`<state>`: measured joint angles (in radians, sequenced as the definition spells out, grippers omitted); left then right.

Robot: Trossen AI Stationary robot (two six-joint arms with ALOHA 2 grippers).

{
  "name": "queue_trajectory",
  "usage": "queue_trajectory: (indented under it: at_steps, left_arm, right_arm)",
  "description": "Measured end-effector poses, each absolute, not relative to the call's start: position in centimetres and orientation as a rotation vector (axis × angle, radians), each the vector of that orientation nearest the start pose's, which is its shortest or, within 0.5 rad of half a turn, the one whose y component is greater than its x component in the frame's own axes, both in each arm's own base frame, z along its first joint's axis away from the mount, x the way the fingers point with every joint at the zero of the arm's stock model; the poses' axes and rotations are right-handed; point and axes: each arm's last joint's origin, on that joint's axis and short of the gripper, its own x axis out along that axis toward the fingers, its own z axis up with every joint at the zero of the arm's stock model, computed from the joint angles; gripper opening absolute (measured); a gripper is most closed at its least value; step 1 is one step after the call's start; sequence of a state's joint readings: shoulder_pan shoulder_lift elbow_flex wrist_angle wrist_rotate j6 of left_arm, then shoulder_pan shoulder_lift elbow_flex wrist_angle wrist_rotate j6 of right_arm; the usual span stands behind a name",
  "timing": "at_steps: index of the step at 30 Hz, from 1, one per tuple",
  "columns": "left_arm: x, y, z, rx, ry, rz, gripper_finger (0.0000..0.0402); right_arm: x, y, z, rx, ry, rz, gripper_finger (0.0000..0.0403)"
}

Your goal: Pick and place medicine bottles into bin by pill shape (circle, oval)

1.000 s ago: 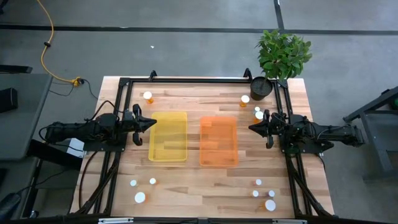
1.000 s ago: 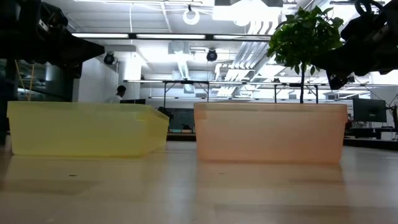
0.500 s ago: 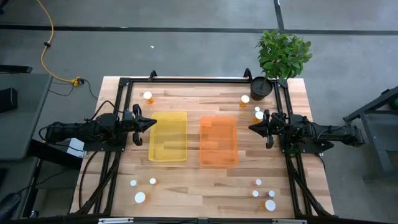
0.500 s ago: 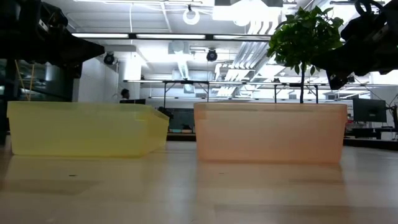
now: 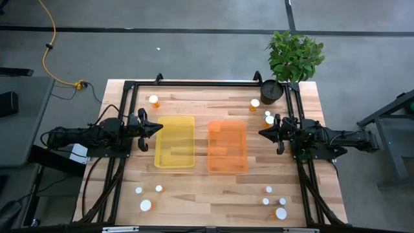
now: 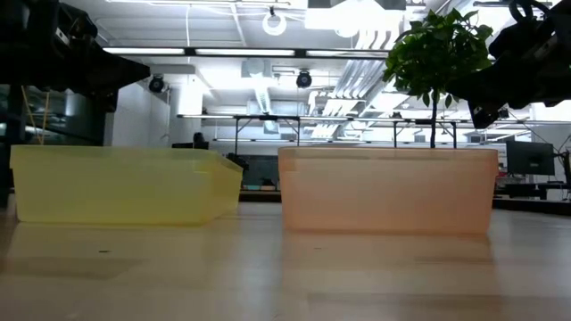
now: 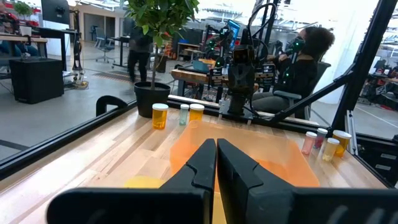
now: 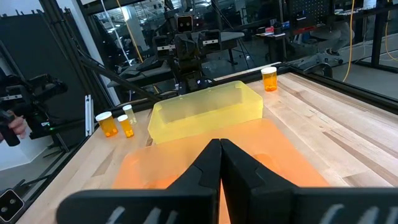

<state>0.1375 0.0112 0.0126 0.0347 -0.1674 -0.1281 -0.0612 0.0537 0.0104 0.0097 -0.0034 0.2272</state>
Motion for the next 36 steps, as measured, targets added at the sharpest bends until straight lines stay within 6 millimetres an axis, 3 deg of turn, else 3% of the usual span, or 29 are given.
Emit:
queue_trajectory:
  at_steps: [8,19,25,27,31,36]
  left_arm:
    - [9.6,1.8,17.0,-0.128,-0.056,0.302,0.0005]
    - [9.6,1.8,17.0,-0.128,-0.056,0.302,0.0005]
    - [9.6,1.8,17.0,-0.129,-0.056,0.302,0.0005]
    - [9.6,1.8,17.0,-0.130,-0.056,0.302,0.0005]
    - [9.6,1.8,17.0,-0.129,-0.056,0.302,0.0005]
    - [9.6,1.8,17.0,-0.128,-0.056,0.302,0.0005]
  right_arm:
    - [10.0,-0.6,16.4,0.228,0.020,-0.071,0.0000]
    - [10.0,-1.0,16.9,0.219,-0.044,-0.211,0.0000]
    - [9.5,-1.0,20.1,0.141,-0.366,-0.194,0.0000]
    - [9.4,-1.1,21.1,0.120,-0.395,-0.205,0.0001]
    - [10.0,-1.4,22.9,0.131,-0.294,-0.334,0.0021]
    - [11.3,-2.1,24.0,0.149,0.005,-0.550,0.0097]
